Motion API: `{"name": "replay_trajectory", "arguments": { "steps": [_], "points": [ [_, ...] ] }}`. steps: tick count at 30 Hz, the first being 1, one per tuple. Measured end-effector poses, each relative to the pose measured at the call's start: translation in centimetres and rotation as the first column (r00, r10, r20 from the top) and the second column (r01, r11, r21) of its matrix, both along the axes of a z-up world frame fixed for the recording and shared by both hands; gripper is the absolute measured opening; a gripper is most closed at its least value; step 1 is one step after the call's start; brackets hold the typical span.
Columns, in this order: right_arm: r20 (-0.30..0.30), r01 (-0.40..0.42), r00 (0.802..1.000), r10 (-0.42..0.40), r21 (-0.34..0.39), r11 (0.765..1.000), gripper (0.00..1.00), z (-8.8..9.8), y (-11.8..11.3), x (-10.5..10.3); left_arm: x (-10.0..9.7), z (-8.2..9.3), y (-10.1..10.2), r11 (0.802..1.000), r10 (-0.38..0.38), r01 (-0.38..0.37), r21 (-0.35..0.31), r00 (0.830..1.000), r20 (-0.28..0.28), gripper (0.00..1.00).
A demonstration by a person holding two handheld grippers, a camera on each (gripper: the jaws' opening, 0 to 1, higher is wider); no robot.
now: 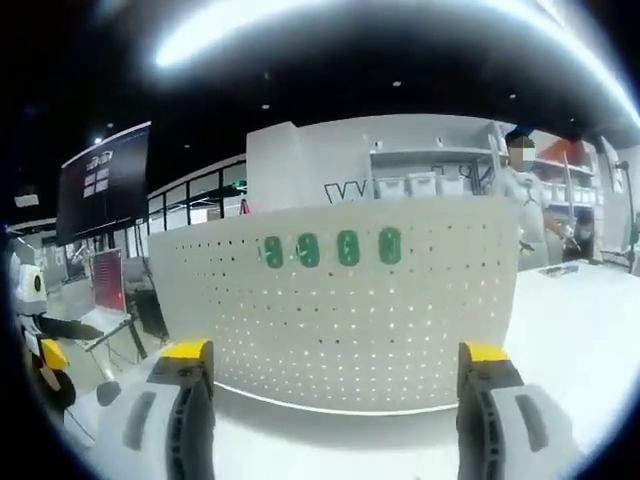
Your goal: Insert the hook assembly into the mounting plate slot until the hook locks in place.
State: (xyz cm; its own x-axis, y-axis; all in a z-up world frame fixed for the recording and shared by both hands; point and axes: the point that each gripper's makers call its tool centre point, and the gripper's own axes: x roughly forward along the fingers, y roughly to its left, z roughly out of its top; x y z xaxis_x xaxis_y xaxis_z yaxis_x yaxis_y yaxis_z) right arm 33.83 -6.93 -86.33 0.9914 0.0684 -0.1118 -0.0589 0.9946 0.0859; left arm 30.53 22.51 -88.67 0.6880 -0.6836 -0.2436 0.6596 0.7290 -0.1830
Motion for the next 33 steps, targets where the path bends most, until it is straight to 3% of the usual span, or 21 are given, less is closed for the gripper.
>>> {"name": "replay_trajectory", "arguments": {
  "steps": [8,20,25,33],
  "points": [
    [-0.043,-0.017,0.999,0.016,-0.038,0.999,1.00,-1.7,1.4,-2.3,-0.8,-0.5,0.2,1.000,-0.001,0.001,0.003,1.000,-0.015,1.00],
    [-0.091,-0.059,0.994,0.060,0.014,0.998,1.00,-3.9,3.3,-5.6,-1.9,-0.6,0.2,1.000,-0.010,0.010,0.012,1.000,-0.022,1.00],
    [-0.116,-0.064,0.991,0.071,0.068,0.996,1.00,-5.2,4.4,-6.7,-2.2,-0.8,0.4,1.000,-0.004,0.004,0.006,1.000,-0.030,1.00],
    [-0.163,-0.080,0.982,0.090,0.069,0.994,1.00,-6.7,5.1,-8.5,-2.8,-1.6,0.2,1.000,-0.011,0.012,0.007,0.999,-0.051,1.00]
  ]
}}
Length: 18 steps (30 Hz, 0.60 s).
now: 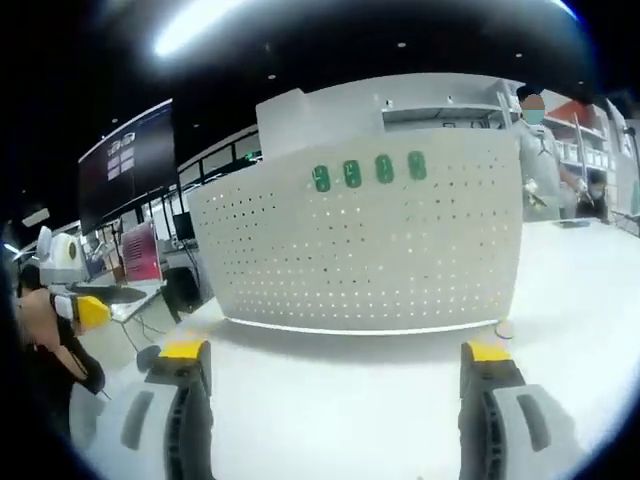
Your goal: Insert the hook assembly into the mounting plate slot until the hook locks in place.
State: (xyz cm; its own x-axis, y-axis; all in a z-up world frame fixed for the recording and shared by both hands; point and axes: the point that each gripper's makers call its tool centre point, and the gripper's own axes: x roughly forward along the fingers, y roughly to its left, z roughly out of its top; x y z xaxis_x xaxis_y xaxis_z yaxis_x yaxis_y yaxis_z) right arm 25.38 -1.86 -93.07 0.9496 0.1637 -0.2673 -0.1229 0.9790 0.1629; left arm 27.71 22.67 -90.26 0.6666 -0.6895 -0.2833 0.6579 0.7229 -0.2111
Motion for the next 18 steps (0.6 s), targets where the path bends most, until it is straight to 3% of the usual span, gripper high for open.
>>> {"name": "replay_trajectory", "arguments": {
  "steps": [8,18],
  "points": [
    [-0.044,-0.002,0.999,0.001,-0.018,1.000,1.00,-1.0,-0.4,-1.2,-0.1,-0.4,0.0,1.000,0.003,-0.003,-0.005,1.000,-0.010,1.00],
    [-0.087,-0.037,0.996,0.028,-0.101,0.994,1.00,-1.8,-0.2,-1.8,-0.3,-0.5,-0.2,1.000,-0.001,0.001,-0.002,1.000,-0.011,1.00]
  ]
}}
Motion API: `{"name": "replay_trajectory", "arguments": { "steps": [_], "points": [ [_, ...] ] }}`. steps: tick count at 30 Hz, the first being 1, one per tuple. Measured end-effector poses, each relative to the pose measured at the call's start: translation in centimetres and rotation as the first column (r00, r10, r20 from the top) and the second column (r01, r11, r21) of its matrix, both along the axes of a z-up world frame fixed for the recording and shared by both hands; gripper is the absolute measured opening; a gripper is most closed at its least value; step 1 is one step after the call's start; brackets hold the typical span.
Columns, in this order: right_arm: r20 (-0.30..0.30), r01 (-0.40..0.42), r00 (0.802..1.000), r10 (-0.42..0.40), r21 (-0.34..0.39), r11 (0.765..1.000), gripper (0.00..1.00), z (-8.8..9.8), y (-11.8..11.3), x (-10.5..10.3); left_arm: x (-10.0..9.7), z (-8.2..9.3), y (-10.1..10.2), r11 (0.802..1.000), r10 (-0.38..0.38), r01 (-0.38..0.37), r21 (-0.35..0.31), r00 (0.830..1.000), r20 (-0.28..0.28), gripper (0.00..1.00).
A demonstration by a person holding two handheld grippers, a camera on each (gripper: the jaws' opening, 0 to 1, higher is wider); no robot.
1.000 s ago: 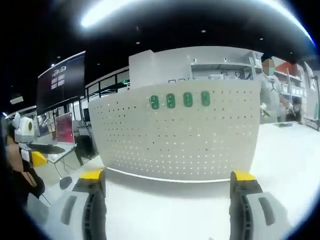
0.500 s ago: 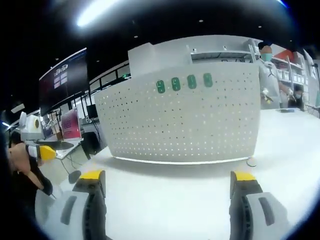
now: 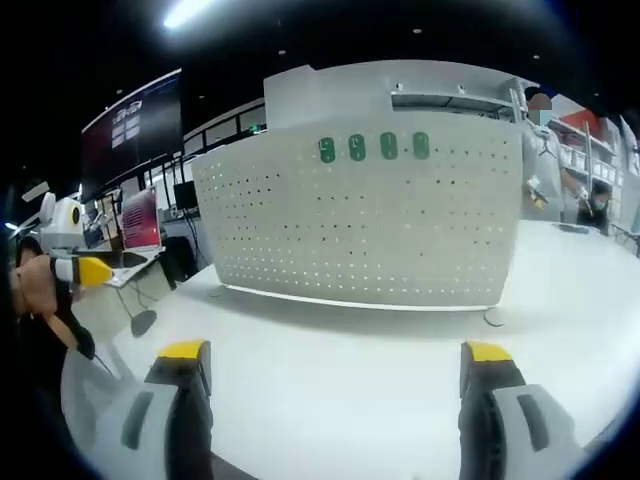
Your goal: Insert the hook assembly into the mounting plate slot until the hook locks in place.
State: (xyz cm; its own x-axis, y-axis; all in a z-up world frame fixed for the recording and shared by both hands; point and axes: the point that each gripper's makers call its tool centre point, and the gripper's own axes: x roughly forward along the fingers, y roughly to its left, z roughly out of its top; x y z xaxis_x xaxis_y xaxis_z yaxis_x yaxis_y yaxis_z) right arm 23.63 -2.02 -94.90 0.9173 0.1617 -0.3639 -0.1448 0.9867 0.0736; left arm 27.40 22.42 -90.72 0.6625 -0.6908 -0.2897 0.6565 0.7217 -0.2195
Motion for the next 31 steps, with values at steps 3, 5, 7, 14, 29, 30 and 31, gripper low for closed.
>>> {"name": "replay_trajectory", "arguments": {
  "steps": [3,5,7,14,29,30,31],
  "points": [
    [-0.007,-0.022,1.000,0.021,-0.023,0.999,1.00,-0.1,0.2,-0.1,-0.1,0.1,-0.1,1.000,0.002,-0.002,-0.005,1.000,0.003,1.00],
    [-0.010,-0.032,0.999,0.032,-0.046,0.998,1.00,-0.2,0.3,-0.2,-0.1,0.1,0.0,1.000,0.004,-0.004,-0.005,1.000,0.004,1.00],
    [-0.011,-0.044,0.999,0.043,-0.052,0.998,1.00,-0.2,0.4,-0.3,-0.2,0.1,-0.1,1.000,0.003,-0.003,-0.004,1.000,0.005,1.00],
    [-0.012,-0.037,0.999,0.036,-0.035,0.999,1.00,-0.2,0.4,-0.7,-0.6,-0.1,0.0,1.000,0.006,-0.006,-0.002,1.000,0.002,1.00],
    [-0.016,-0.041,0.999,0.041,-0.004,0.999,1.00,-0.3,0.5,-1.3,-0.9,0.1,0.1,1.000,0.011,-0.011,-0.004,1.000,0.009,1.00],
    [-0.020,-0.040,0.999,0.040,-0.003,0.999,1.00,-0.4,0.5,-1.3,-0.9,0.1,0.1,1.000,0.011,-0.011,-0.003,1.000,0.008,1.00],
    [-0.023,-0.041,0.999,0.041,-0.005,0.999,1.00,-0.5,0.6,-1.3,-1.0,0.0,0.1,1.000,0.011,-0.011,-0.003,1.000,0.008,1.00]
  ]
}}
